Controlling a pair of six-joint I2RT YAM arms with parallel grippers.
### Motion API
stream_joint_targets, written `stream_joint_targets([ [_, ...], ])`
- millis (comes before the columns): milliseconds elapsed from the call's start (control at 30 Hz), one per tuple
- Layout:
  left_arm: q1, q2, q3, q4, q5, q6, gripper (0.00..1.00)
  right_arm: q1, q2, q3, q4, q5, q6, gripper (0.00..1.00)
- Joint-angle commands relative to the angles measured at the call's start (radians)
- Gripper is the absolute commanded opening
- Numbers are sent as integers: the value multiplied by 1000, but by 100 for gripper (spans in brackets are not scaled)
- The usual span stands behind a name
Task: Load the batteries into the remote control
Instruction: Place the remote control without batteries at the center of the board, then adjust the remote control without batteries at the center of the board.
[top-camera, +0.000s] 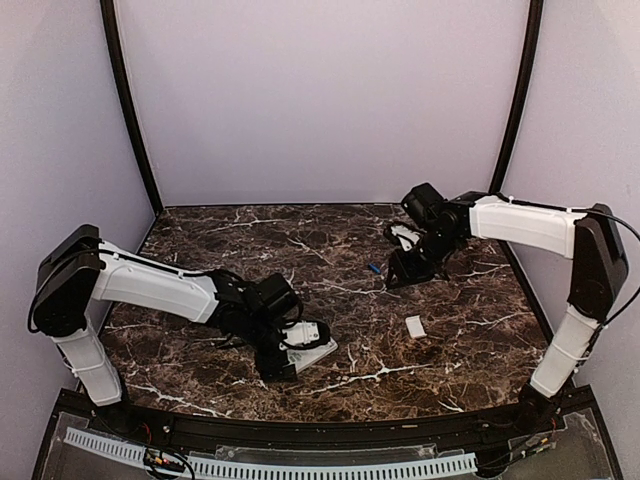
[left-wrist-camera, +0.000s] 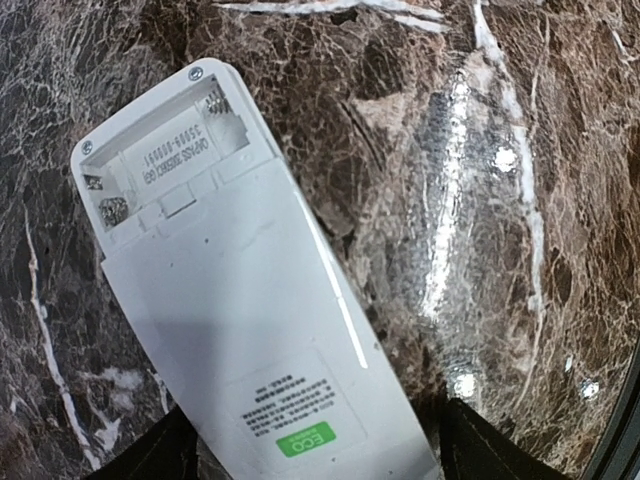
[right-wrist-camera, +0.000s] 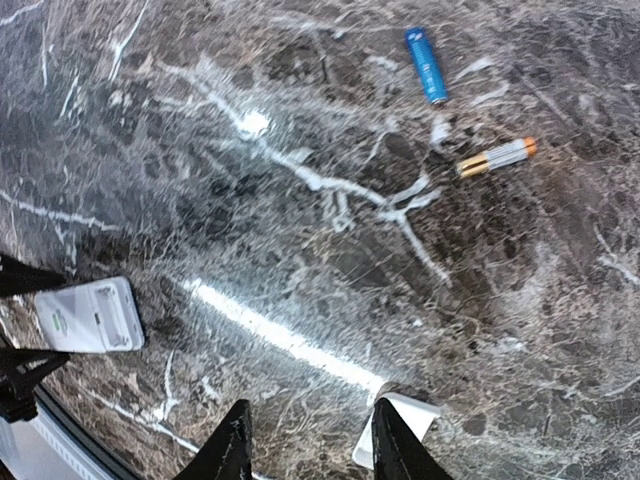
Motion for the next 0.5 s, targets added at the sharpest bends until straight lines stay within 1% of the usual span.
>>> stream_joint_targets([
  [0, -2, -78, -12, -27, -56, -18, 84, -34, 20, 13, 84, 92, 29, 37],
  [167, 21, -91, -12, -20, -51, -27, 85, -79, 91, 34, 114, 109, 36, 36],
  [300, 22, -47, 6, -44, 4, -46, 86, -91, 137, 70, 121, 118, 23, 42],
  [467, 20, -14, 13, -24, 50, -56, 86, -114, 190, 105, 121, 146, 16, 45],
])
